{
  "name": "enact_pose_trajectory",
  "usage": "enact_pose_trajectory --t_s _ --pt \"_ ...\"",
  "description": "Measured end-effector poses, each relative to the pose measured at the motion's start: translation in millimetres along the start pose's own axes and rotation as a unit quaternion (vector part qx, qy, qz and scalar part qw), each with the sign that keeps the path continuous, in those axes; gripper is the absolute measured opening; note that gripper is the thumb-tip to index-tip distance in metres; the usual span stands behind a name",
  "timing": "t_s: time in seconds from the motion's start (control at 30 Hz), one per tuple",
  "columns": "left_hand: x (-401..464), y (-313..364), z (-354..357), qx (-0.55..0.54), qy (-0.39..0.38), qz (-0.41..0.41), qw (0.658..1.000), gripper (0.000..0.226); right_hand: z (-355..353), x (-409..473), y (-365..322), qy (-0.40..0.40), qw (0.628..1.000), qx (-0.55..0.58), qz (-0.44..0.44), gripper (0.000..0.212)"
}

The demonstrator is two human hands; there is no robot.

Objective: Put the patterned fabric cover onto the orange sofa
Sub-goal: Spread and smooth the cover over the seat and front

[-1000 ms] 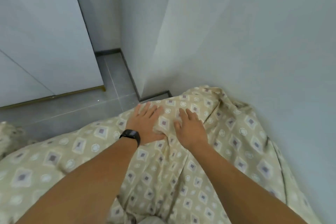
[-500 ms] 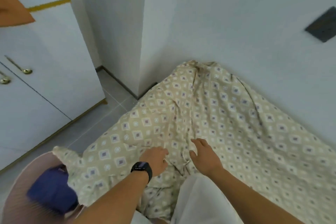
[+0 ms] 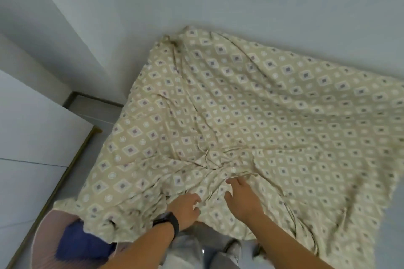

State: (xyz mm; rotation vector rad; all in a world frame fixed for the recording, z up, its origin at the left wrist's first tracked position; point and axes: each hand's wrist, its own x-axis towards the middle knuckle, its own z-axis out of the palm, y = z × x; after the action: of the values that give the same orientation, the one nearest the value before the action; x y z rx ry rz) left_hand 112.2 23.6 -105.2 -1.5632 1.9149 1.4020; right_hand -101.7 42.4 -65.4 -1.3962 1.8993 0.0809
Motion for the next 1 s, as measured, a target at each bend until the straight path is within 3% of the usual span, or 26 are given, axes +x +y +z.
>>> enact_pose_trajectory --t_s 0.17,0.3,0.43,0.63,0.73,0.87,0.93,1.0 --pt "44.5 -21.9 89.2 -0.066 0.055 -0.009 0.996 0.038 88.2 37.1 62.9 -0.004 1.0 0.013 -0.011 0.041" --pt "88.4 -61.8 158.0 -0.05 0.089 -0.003 0.995 0.047 167.7 68.3 114.5 0.002 1.0 0.018 -0.007 0.043" --pt "125.1 -94.3 183.0 0.067 0.132 0.055 0.987 0.06 223.3 92.1 154.2 0.027 0.998 0.015 -0.046 0.051" --pt "153.8 -129.5 219.9 0.23 0.166 0.082 0.956 0.101 262.5 110.5 172.2 0.028 0.987 -0.104 -0.115 0.08" --pt "172.1 -119.9 225.4 0.254 0.186 0.091 0.945 0.095 269.1 111.3 175.9 0.107 0.983 -0.087 -0.118 0.074" --pt "181.0 -111.6 204.8 0.299 0.126 0.114 0.939 0.092 257.8 123.9 164.7 0.206 0.961 -0.094 -0.159 0.039" --pt "175.8 -111.2 192.0 0.281 0.129 0.13 0.942 0.083 256.8 124.3 160.3 0.266 0.944 -0.099 -0.169 0.045" --pt "168.6 -111.5 182.7 0.25 0.168 0.123 0.946 0.075 260.3 118.3 157.7 0.252 0.947 -0.121 -0.155 0.062"
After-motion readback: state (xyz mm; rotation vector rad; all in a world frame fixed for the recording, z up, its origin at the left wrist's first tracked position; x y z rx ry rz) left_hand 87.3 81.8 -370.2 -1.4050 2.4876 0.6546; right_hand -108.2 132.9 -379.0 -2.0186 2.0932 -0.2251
